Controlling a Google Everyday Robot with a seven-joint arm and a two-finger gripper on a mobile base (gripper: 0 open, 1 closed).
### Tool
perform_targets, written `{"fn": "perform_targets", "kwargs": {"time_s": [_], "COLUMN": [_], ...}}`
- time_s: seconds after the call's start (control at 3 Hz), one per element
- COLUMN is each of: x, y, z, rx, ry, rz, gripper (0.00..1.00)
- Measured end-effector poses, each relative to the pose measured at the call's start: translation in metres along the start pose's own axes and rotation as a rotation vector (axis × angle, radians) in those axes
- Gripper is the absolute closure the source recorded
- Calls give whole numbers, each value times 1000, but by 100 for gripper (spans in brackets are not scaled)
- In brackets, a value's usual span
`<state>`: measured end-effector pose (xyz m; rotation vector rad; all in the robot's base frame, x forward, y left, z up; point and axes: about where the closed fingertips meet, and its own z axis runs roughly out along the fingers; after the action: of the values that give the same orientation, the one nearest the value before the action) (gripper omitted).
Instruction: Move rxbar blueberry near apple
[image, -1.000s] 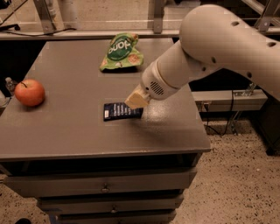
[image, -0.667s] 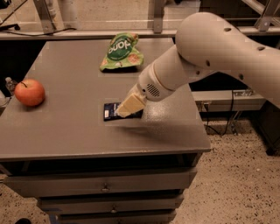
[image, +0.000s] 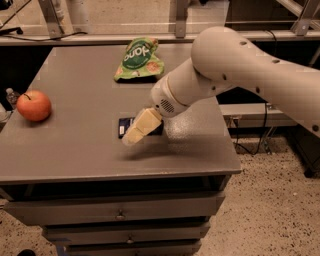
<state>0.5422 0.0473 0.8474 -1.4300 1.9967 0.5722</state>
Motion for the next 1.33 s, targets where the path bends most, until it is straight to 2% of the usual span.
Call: {"fn": "perform_targets", "kwargs": {"time_s": [0.33, 0.67, 1.33], "x": [6, 10, 14], "y": [-3, -4, -6], "z": [8, 14, 17], "rx": [-1, 2, 10], "ry": [-1, -4, -15], "rz": [-15, -30, -26], "gripper": [0, 18, 64]}}
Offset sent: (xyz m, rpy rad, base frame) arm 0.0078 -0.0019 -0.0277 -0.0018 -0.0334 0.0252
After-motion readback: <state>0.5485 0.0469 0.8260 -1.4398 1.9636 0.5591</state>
